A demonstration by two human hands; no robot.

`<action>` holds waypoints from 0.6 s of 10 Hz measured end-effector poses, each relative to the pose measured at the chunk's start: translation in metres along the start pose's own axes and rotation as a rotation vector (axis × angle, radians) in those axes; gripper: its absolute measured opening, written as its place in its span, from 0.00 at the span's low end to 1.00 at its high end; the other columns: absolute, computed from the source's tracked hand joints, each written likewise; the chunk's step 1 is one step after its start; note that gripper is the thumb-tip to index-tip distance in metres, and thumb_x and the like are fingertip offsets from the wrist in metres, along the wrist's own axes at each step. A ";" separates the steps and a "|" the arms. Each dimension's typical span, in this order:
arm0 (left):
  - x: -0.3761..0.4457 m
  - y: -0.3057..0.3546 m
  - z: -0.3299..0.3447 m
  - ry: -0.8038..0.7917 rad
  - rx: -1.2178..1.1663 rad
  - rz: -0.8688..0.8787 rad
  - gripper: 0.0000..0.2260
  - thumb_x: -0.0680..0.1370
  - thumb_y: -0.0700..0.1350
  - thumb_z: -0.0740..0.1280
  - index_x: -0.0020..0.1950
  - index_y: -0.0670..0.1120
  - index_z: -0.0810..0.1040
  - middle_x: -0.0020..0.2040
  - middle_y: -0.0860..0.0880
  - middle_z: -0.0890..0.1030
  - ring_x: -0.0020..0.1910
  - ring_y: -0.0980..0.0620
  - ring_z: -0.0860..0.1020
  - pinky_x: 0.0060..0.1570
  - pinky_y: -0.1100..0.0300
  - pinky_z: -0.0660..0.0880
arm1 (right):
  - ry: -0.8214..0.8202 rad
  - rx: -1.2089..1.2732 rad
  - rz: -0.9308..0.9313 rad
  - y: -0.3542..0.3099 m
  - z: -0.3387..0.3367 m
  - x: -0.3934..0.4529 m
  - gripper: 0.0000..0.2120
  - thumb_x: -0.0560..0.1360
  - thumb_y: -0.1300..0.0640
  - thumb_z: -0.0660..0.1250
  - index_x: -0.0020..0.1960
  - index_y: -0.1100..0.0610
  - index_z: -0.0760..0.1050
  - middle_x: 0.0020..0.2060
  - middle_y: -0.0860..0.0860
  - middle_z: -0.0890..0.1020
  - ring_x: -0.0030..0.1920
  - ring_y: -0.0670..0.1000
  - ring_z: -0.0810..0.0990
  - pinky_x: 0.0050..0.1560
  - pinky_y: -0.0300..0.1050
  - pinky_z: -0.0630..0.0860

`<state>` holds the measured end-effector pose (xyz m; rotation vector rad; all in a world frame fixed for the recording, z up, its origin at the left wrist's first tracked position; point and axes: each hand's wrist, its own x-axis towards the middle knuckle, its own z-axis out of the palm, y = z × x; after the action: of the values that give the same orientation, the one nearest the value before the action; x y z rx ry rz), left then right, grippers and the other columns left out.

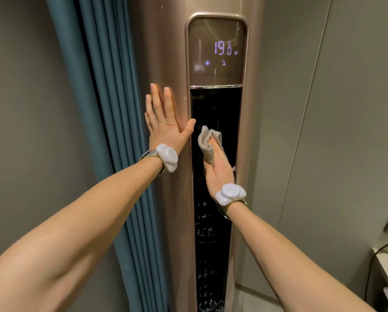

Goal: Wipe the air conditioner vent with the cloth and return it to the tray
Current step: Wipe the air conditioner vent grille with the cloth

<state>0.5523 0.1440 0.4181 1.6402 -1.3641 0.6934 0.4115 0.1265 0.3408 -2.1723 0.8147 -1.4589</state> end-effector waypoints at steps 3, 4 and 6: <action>0.001 0.000 0.001 0.001 -0.006 -0.009 0.41 0.75 0.64 0.53 0.78 0.41 0.45 0.78 0.38 0.44 0.77 0.37 0.43 0.71 0.34 0.54 | 0.388 -0.607 0.142 0.031 0.026 -0.007 0.27 0.81 0.49 0.28 0.76 0.61 0.34 0.79 0.52 0.48 0.67 0.21 0.50 0.69 0.21 0.42; 0.001 0.000 0.001 -0.002 -0.007 -0.011 0.41 0.75 0.64 0.54 0.78 0.41 0.44 0.78 0.38 0.43 0.77 0.37 0.43 0.72 0.34 0.52 | 0.231 0.615 -0.151 0.004 0.006 0.020 0.25 0.82 0.59 0.47 0.78 0.56 0.46 0.76 0.41 0.55 0.65 0.19 0.49 0.65 0.17 0.49; 0.000 0.000 0.000 -0.006 0.007 -0.011 0.41 0.75 0.64 0.54 0.78 0.42 0.44 0.78 0.38 0.43 0.77 0.38 0.43 0.73 0.36 0.50 | -0.010 0.413 0.026 -0.021 -0.009 0.032 0.26 0.80 0.70 0.53 0.76 0.62 0.54 0.70 0.37 0.61 0.62 0.17 0.55 0.67 0.21 0.57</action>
<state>0.5522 0.1442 0.4178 1.6557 -1.3571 0.6885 0.4178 0.1214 0.3793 -1.8491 0.4814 -1.4517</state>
